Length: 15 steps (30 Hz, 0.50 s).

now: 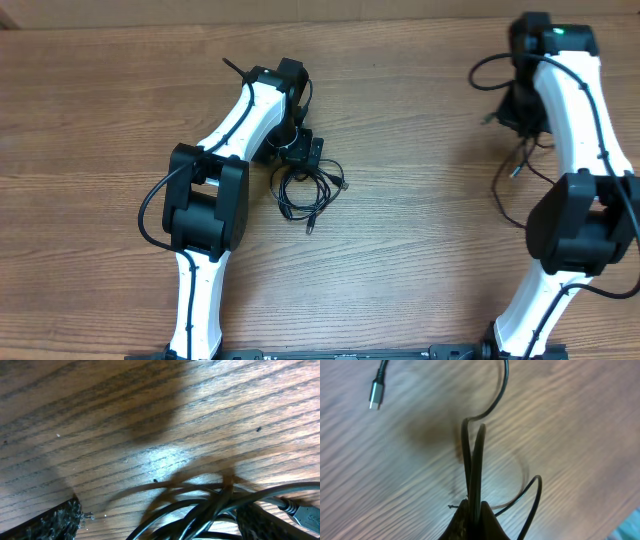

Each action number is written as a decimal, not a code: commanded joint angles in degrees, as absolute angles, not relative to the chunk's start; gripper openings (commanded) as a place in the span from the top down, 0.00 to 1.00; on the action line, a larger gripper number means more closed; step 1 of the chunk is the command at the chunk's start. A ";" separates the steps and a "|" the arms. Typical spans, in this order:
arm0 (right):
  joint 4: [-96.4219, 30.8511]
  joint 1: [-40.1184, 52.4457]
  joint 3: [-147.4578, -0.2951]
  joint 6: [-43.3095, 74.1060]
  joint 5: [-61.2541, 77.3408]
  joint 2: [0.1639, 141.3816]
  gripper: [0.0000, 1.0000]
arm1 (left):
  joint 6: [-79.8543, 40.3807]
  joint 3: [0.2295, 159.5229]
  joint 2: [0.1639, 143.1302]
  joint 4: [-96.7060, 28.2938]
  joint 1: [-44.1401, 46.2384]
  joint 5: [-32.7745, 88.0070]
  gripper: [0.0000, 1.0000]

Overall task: Untangle cables
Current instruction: 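Carry the cable to the far right and lay it on the table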

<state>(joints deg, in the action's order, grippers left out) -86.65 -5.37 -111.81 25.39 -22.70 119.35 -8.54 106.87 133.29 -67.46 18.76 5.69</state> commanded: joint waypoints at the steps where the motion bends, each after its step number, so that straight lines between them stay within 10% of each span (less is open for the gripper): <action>1: -86.78 -8.91 -109.97 25.45 -24.60 118.69 0.96 | -7.05 105.78 133.43 -66.81 18.94 7.49 0.00; 15: -85.56 -23.92 -108.07 25.41 -18.79 118.69 0.96 | -7.05 105.78 133.43 -66.81 18.94 7.51 0.00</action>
